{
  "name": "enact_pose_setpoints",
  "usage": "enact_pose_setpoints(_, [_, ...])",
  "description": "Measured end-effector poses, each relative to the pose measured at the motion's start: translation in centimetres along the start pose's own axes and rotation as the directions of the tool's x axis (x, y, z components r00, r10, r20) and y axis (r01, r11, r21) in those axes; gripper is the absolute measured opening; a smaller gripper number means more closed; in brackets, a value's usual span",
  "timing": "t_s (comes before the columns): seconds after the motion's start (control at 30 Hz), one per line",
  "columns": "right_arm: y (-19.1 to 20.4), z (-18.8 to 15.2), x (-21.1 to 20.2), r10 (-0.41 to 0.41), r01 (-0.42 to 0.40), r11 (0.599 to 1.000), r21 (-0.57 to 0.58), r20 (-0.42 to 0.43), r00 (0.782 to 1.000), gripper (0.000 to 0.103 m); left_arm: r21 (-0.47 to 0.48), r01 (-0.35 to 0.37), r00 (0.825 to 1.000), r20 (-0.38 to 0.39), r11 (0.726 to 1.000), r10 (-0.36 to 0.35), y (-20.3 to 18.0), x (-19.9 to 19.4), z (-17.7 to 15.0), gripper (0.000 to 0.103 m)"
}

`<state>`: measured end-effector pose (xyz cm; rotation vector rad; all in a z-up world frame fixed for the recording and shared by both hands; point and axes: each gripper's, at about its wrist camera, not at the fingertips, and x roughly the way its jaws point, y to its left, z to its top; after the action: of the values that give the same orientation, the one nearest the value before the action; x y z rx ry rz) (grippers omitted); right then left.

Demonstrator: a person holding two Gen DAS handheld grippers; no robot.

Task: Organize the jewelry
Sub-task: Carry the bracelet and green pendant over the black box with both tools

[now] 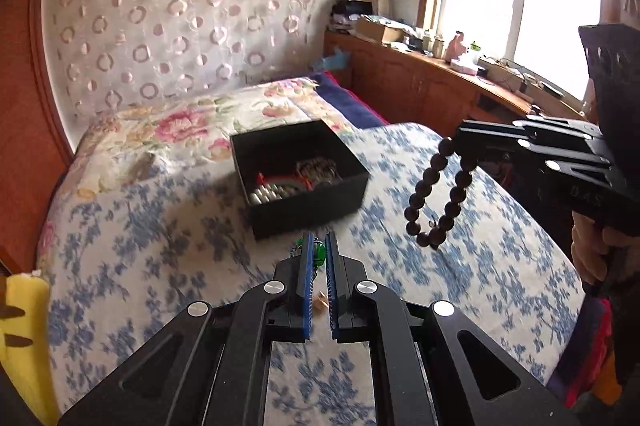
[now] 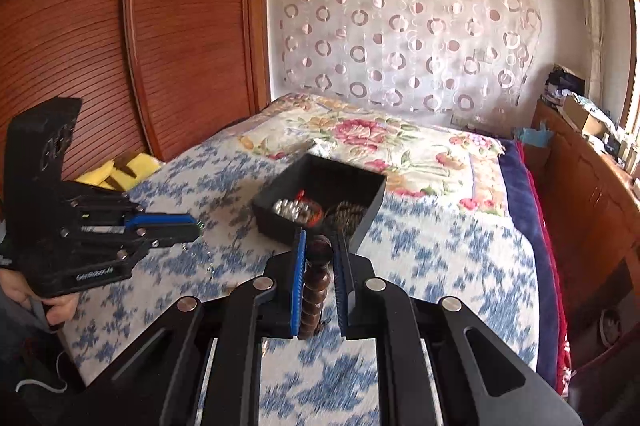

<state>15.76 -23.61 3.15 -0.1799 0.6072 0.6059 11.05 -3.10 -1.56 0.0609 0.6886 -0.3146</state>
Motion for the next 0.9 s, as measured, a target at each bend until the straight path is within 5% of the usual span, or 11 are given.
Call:
enact_pose_setpoints(0.43, [-1.7, 6.4, 5.1, -0.059, 0.059, 0.998, 0.001, -0.005, 0.998, 0.015, -0.027, -0.021, 1.0, 0.016, 0.999, 0.022, 2.9, 1.5, 3.8, 0.005])
enact_pose_setpoints(0.9, [-3.0, 6.3, 9.2, 0.001, 0.006, 0.995, 0.097, -0.07, 0.998, 0.015, -0.028, -0.068, 0.998, 0.007, 0.997, 0.069, 3.4, 4.3, 6.7, 0.005])
